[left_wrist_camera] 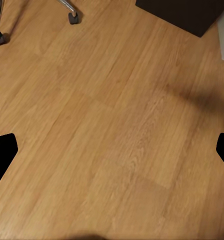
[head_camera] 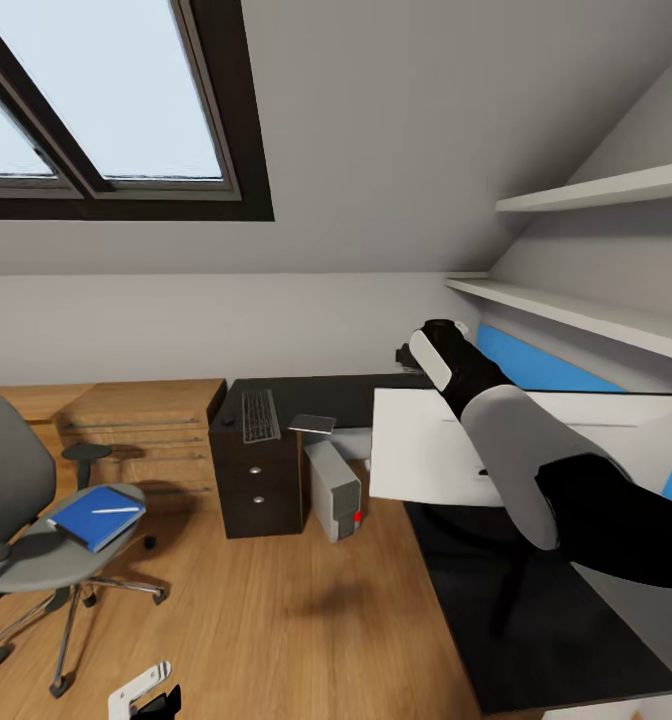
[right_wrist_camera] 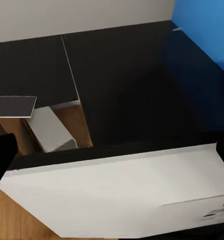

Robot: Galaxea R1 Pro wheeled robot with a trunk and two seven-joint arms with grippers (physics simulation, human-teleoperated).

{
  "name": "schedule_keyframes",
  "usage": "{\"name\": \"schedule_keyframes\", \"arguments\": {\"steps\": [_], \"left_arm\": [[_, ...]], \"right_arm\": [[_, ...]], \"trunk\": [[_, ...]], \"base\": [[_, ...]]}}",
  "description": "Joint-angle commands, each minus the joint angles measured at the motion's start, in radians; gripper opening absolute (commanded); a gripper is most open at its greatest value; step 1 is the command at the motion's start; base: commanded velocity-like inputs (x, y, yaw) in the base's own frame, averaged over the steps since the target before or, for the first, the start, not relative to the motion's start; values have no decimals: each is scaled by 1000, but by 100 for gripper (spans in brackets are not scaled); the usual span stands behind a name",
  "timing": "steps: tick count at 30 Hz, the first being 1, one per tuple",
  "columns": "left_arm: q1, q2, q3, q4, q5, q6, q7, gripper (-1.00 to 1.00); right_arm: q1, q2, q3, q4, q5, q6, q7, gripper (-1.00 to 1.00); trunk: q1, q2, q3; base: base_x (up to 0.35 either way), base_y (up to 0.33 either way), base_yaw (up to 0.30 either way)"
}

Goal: In the bedroom, organize the workspace by keeping the computer under the desk, ensuring the monitor is on the desk, placing the keyboard on the desk next to the monitor, placing the mouse on the desk next to the keyboard, moving the folder from the swivel chair onto the desk next to the mouse, stacking the notebook on top of the folder with the pen on top of the notebook, and positioning the swivel chair next to the desk.

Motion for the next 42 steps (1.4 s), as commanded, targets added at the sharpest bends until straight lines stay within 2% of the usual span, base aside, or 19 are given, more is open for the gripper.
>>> {"name": "schedule_keyframes", "arguments": {"steps": [1,9,42], "left_arm": [[-1,2,-6,-2,7,0,9,100],[-1,2,-6,-2,7,0,8,100],[-1,2,-6,-1,7,0,9,100]], "right_arm": [[-1,-1,8,-12,-11,3,-8,100],[-1,0,8,-69,-11,5,-11,100],[0,0,6,-75,-12,-3,-14,100]], "trunk": [[1,-2,-2],[1,-2,-2],[1,-2,-2]], "base": [[158,38,0],[207,62,0],[26,3,0]]}}
